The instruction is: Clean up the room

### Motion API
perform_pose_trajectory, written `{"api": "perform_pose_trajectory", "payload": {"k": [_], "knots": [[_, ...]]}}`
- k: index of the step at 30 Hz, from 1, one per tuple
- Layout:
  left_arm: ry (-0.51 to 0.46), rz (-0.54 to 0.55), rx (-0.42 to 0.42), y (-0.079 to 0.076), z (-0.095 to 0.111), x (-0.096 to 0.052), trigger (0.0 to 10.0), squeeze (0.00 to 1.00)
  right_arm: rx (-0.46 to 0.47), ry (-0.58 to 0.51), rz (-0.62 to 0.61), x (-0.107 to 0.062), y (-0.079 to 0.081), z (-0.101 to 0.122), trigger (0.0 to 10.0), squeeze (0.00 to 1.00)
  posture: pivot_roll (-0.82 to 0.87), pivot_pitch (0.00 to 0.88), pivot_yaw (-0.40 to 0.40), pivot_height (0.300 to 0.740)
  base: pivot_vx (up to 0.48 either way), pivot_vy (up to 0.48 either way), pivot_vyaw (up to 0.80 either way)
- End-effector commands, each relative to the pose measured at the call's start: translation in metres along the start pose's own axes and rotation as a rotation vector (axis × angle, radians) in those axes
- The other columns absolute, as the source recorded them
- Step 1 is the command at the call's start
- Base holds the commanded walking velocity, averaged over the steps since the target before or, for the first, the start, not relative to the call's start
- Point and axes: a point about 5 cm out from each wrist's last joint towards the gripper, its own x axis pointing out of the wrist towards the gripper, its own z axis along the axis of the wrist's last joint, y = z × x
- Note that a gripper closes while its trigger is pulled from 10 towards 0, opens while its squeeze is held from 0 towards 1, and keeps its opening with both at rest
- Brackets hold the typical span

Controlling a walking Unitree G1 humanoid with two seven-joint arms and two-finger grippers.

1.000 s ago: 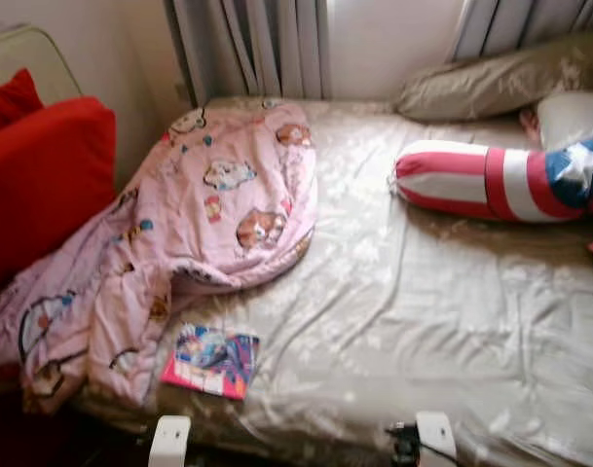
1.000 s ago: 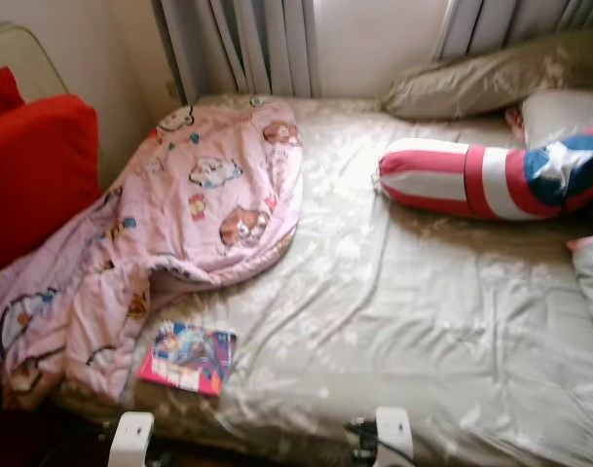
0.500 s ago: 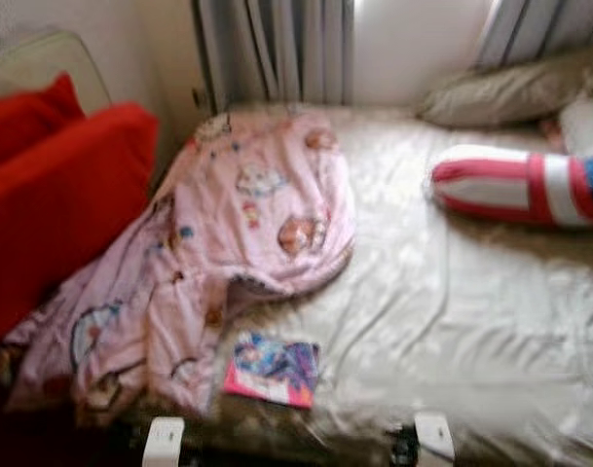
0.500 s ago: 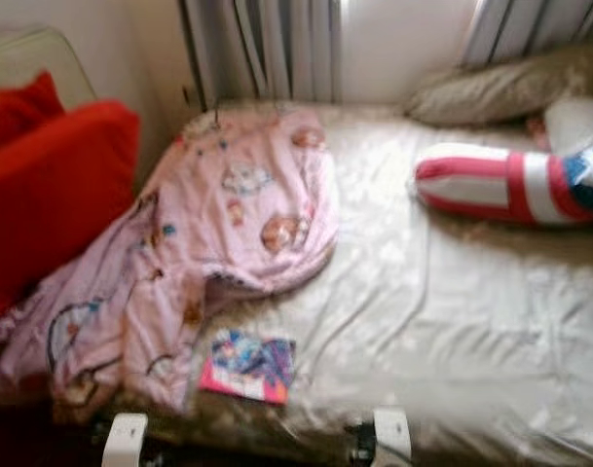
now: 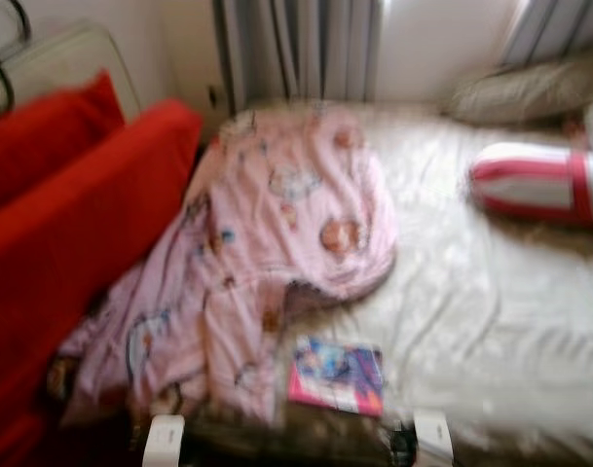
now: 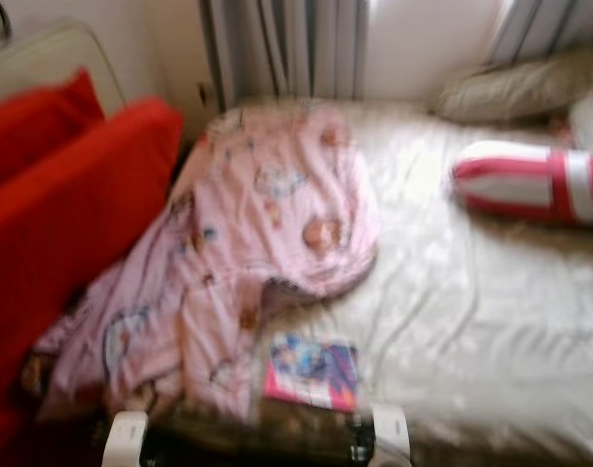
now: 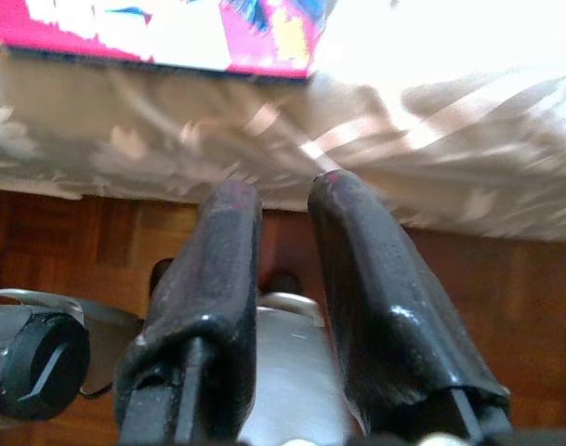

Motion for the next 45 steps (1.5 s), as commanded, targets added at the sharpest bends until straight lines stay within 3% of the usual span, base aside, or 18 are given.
{"api": "perform_pose_trajectory", "payload": {"k": [1, 15, 18, 38, 45], "knots": [[0.011, -0.013, 0.016, -0.0041, -0.0033, -0.0004, 10.0, 0.0, 0.006, 0.023, -0.017, -0.0025, -0.0052, -0.0069, 10.0, 0.0, 0.09, 0.079, 0.034, 0.74, 0.0, 0.48, 0.0], [0.007, -0.029, 0.026, -0.0048, -0.0023, -0.0002, 10.0, 0.0, 0.0, 0.031, -0.015, -0.0027, -0.005, -0.0083, 10.0, 0.0, 0.1, 0.076, 0.032, 0.74, 0.0, 0.034, 0.0], [0.005, -0.036, 0.065, -0.0051, -0.0013, 0.0, 10.0, 0.0, -0.001, 0.033, -0.014, -0.0029, -0.0049, -0.0088, 10.0, 0.0, 0.1, 0.074, 0.031, 0.74, 0.0, -0.299, 0.0], [0.002, -0.038, 0.057, -0.0052, -0.0015, -0.0002, 10.0, 0.0, -0.004, 0.033, -0.012, -0.0028, -0.0044, -0.0088, 10.0, 0.0, 0.1, 0.074, 0.031, 0.74, 0.0, -0.33, 0.0], [0.004, -0.031, 0.041, -0.0049, -0.0023, -0.0003, 10.0, 0.0, -0.005, 0.035, -0.009, -0.0029, -0.0037, -0.0094, 10.0, 0.0, 0.1, 0.075, 0.03, 0.74, 0.0, 0.0, 0.0]]}}
